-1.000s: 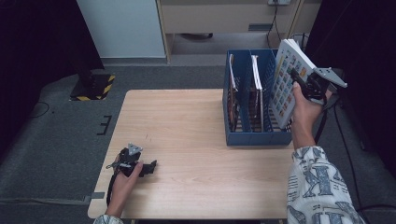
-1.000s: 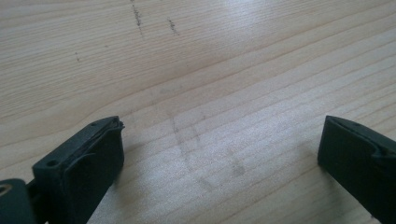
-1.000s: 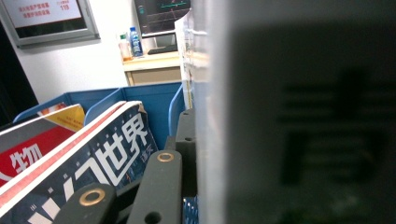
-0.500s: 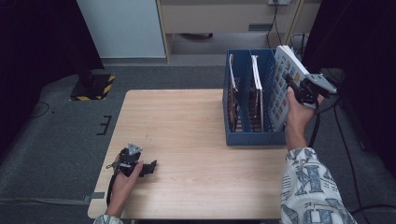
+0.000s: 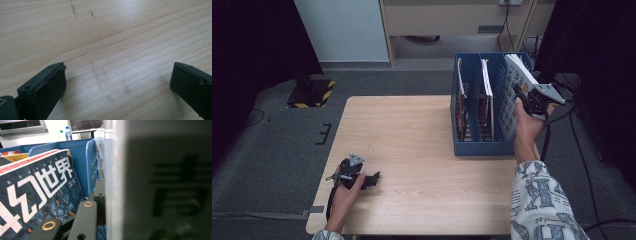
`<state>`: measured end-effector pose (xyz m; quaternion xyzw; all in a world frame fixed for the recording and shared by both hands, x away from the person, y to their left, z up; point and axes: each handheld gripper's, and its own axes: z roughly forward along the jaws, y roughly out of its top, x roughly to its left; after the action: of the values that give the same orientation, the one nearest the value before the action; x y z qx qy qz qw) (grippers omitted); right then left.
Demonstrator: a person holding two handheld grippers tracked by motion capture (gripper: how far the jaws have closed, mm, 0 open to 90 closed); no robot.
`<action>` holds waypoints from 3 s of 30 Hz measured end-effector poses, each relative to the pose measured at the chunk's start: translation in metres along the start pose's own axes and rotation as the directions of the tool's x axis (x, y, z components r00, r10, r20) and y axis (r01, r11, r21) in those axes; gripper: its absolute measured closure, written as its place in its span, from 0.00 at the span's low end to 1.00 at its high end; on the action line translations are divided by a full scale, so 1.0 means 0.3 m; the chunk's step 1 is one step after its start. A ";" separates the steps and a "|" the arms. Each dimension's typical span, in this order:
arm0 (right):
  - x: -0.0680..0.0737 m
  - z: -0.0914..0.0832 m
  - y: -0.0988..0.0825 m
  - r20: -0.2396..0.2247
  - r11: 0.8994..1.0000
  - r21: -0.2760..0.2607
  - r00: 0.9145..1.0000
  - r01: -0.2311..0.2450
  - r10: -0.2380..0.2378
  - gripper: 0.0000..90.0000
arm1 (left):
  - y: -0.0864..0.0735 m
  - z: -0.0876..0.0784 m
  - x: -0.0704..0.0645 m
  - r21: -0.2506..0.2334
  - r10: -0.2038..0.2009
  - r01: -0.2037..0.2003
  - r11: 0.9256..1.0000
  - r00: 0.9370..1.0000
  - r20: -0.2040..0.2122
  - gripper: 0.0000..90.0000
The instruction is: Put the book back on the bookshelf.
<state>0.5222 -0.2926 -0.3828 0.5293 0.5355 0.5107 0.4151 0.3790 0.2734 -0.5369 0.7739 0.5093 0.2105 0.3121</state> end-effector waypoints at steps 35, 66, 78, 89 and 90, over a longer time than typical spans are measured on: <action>0.003 0.025 -0.052 0.039 0.999 0.019 0.998 0.038 -0.039 0.82 | 0.002 0.002 0.000 0.000 0.000 0.000 1.000 1.000 0.001 0.00; 0.013 0.062 -0.071 0.026 0.999 -0.010 0.999 0.031 -0.031 0.81 | 0.002 0.002 -0.001 0.000 -0.002 0.002 1.000 1.000 -0.001 0.00; 0.028 0.058 -0.090 0.010 0.997 0.006 0.997 0.071 -0.071 0.81 | 0.001 0.001 -0.003 0.000 -0.001 0.001 1.000 1.000 -0.002 0.00; 0.045 0.068 -0.079 0.022 0.984 0.019 0.984 0.175 -0.175 0.82 | 0.002 0.002 -0.003 0.000 0.002 -0.002 1.000 1.000 0.002 0.00; 0.047 0.070 -0.084 0.021 0.984 0.016 0.984 0.177 -0.178 0.82 | 0.003 0.002 -0.003 0.000 0.002 -0.002 1.000 1.000 0.002 0.00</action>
<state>0.5380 -0.2744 -0.4090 0.4881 0.5792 0.4620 0.4613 0.3796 0.2721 -0.5369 0.7746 0.5082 0.2099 0.3124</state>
